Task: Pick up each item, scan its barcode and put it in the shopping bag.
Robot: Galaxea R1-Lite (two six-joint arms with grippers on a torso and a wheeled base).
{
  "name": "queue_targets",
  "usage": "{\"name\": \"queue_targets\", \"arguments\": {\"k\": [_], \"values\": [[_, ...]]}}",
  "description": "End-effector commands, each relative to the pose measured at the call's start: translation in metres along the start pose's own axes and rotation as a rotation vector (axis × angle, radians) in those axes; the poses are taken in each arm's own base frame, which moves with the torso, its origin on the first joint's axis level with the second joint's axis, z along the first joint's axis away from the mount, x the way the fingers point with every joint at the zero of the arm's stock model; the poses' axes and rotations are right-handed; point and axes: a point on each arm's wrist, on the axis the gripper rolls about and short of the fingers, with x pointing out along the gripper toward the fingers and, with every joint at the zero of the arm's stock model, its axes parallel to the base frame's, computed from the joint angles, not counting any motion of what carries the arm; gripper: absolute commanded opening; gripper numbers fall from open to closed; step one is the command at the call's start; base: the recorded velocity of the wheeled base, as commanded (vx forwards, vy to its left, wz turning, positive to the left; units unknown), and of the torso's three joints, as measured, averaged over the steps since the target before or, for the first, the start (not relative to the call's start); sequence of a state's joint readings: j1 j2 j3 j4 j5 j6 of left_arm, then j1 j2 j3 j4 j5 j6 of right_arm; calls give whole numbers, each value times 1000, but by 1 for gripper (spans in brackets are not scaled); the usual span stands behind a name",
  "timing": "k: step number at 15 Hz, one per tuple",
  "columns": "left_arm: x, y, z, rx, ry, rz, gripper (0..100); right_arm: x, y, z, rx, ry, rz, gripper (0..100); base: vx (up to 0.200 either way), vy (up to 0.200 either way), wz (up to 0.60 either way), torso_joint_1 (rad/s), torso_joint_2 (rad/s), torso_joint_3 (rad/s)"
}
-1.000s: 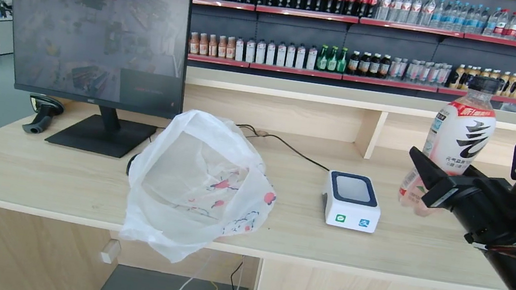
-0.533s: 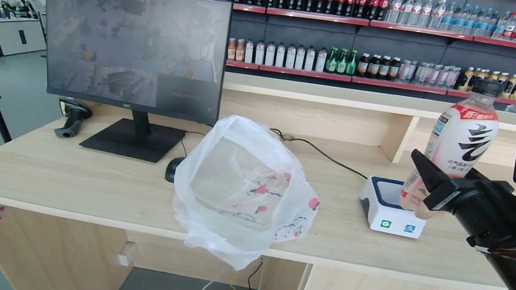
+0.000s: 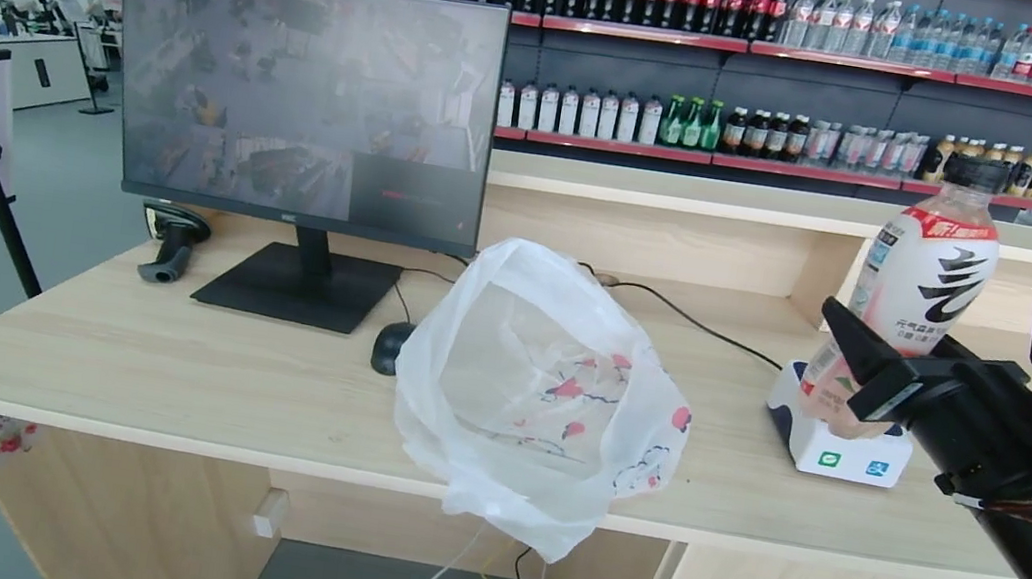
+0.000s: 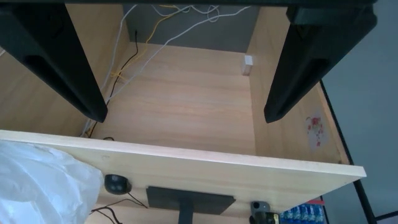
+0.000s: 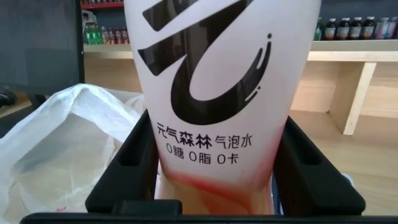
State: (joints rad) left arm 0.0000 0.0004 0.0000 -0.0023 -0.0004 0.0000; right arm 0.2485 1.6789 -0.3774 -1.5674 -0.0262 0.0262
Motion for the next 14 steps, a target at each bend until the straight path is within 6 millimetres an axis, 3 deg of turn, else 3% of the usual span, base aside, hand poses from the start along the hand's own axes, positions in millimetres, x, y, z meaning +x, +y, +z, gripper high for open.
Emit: {"name": "queue_targets", "arguments": {"k": [1, 11, 14], "values": [[0, 0, 0, 0, -1, 0, 100, 0, 2, 1, 3, -5, 5, 0, 0, 0, 600, 7, -2, 2], [0, 0, 1, 0, -7, 0, 100, -6, 4, 0, 9, 7, 16, 0, 0, 0, 600, 3, 0, 0], [0, 0, 1, 0, -7, 0, 100, -8, 11, -8, 15, 44, 43, 0, 0, 0, 0, 0, 0, 0]]}}
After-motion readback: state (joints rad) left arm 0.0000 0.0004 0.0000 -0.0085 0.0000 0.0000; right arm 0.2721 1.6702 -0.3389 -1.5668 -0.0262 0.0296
